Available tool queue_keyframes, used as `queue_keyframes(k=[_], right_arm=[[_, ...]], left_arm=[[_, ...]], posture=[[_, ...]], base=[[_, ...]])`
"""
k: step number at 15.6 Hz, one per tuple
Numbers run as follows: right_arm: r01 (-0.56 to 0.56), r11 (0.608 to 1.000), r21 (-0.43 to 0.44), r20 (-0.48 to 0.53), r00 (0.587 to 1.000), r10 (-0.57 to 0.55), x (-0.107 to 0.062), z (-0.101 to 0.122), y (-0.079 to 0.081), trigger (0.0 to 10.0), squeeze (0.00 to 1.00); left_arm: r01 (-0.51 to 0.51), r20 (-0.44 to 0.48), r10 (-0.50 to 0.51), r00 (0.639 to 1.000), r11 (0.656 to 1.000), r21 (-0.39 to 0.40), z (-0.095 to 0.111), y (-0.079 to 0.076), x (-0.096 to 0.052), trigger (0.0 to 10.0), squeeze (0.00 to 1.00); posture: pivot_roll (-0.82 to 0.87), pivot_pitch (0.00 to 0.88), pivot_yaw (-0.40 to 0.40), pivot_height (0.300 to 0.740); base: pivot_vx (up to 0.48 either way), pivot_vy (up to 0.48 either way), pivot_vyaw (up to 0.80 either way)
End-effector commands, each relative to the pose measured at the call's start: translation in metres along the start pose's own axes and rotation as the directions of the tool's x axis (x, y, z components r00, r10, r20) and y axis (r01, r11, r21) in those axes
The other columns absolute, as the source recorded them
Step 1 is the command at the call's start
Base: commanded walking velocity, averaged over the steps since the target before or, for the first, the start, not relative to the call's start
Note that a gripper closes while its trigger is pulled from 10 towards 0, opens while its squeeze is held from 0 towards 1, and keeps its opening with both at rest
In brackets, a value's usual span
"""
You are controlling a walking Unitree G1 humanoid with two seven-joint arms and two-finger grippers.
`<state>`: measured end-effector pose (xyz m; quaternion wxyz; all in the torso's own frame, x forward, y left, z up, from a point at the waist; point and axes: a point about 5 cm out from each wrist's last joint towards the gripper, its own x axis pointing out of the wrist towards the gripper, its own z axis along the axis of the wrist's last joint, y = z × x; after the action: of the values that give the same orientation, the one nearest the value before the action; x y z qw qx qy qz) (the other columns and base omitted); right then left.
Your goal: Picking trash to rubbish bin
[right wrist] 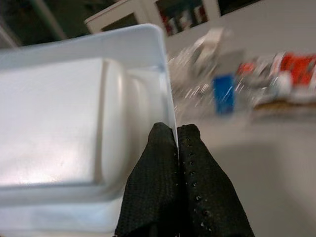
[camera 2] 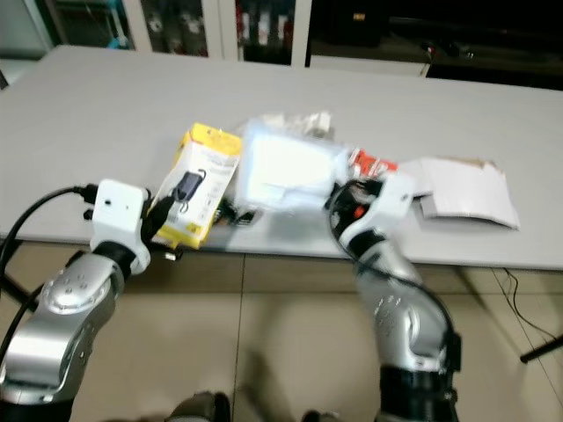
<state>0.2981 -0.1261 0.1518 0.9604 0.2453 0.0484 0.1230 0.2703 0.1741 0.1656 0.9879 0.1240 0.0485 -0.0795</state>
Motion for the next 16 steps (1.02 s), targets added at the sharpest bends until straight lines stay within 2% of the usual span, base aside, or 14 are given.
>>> queue_keyframes(k=[1, 6, 9, 14, 16], right_arm=[[0.010, 1.000, -0.017, 0.004, 1.000, -0.010, -0.002, 0.000, -0.002, 10.0, 0.00], [0.023, 0.999, -0.047, -0.030, 0.999, -0.025, -0.004, -0.008, -0.004, 10.0, 0.00], [0.062, 0.996, -0.066, -0.039, 0.997, -0.064, -0.009, -0.011, -0.012, 10.0, 0.00], [0.216, 0.971, -0.101, -0.066, 0.973, -0.223, -0.028, -0.027, -0.039, 10.0, 0.00], [0.283, 0.942, -0.182, -0.125, 0.943, -0.308, -0.038, -0.053, -0.058, 10.0, 0.00]], left_arm=[[0.002, 0.007, -0.002, 1.000, 1.000, 0.020, 0.003, -0.001, -0.002, 10.0, 0.00], [-0.017, 0.001, 0.017, 1.000, 0.999, 0.034, 0.005, 0.004, -0.003, 10.0, 0.00], [-0.009, 0.001, 0.009, 1.000, 0.999, 0.044, 0.006, 0.001, -0.002, 10.0, 0.00], [0.035, -0.048, -0.033, 0.998, 0.999, 0.030, -0.012, -0.011, -0.006, 10.0, 0.00], [0.043, -0.094, -0.041, 0.995, 0.999, 0.018, -0.029, -0.015, -0.010, 10.0, 0.00]], posture=[[0.05, 0.000, -0.051, 0.740], [0.05, 0.000, -0.047, 0.740], [0.04, 0.000, -0.041, 0.740], [0.03, 0.000, -0.042, 0.740], [0.03, 0.000, -0.046, 0.740]], base=[[-0.371, 0.000, 0.00], [-0.367, 0.000, 0.00], [-0.361, 0.000, 0.00], [0.000, 0.000, 0.00], [0.000, 0.000, 0.00]])
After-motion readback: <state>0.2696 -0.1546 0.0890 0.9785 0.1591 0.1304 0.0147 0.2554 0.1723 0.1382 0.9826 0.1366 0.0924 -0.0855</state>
